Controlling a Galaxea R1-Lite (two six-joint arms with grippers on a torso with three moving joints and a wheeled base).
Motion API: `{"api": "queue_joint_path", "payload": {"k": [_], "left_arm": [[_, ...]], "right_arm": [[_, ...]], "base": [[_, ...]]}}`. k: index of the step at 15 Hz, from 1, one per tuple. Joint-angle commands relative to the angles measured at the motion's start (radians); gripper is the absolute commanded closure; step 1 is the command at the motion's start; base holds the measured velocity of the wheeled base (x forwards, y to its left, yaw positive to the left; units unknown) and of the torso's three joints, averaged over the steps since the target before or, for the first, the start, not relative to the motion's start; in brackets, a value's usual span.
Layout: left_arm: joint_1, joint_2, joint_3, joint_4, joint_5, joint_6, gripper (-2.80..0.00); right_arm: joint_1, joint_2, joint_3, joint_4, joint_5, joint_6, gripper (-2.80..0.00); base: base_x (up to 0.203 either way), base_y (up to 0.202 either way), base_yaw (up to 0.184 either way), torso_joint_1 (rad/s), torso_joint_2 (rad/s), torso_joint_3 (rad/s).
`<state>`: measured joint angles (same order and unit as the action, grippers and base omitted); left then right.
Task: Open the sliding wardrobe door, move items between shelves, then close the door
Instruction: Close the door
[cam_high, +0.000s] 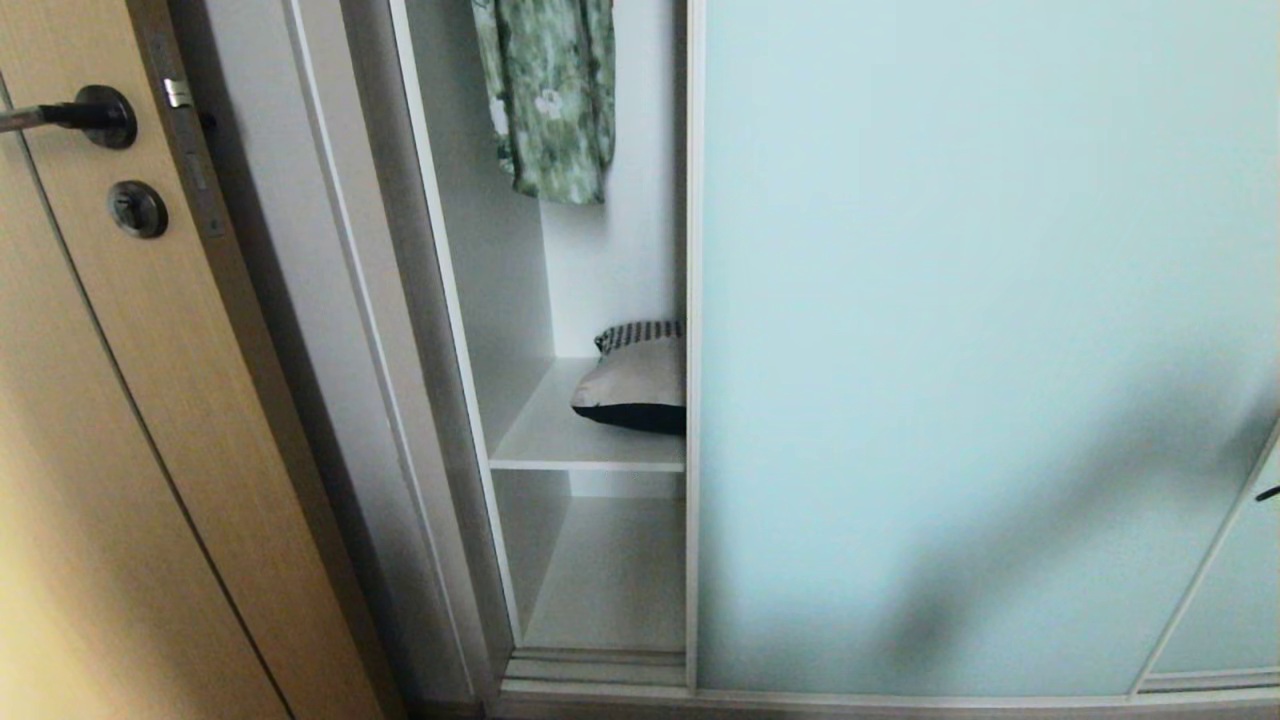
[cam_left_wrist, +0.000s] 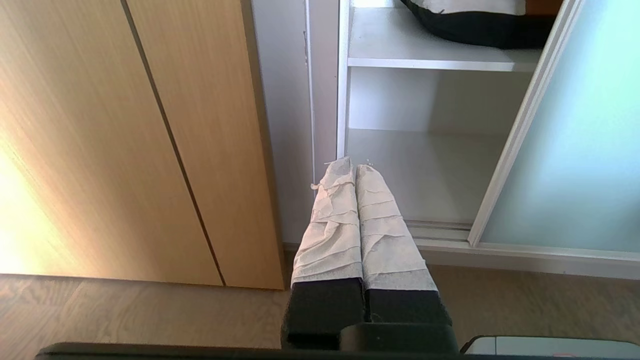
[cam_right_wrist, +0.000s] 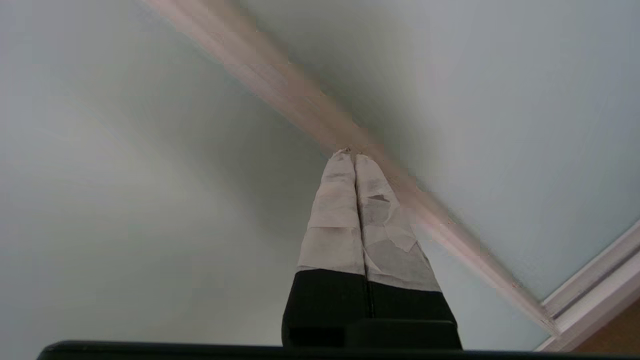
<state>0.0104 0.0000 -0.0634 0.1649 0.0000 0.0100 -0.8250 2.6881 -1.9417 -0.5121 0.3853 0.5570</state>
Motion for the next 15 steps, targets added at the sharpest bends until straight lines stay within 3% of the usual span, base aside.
{"api": "queue_joint_path", "payload": {"k": [1, 15], "left_arm": [[0.0, 0.002, 0.001, 0.001, 0.0, 0.001, 0.0], [0.0, 0.002, 0.0, 0.001, 0.0, 0.001, 0.0]], "right_arm": [[0.019, 0.013, 0.0, -0.002, 0.003, -0.001, 0.0], [0.141, 0.008, 0.003, 0.006, -0.047, -0.008, 0.0]], "base": [[0.0, 0.0, 0.0, 0.0, 0.0, 0.0], [0.0, 0.0, 0.0, 0.0, 0.0, 0.0]]}}
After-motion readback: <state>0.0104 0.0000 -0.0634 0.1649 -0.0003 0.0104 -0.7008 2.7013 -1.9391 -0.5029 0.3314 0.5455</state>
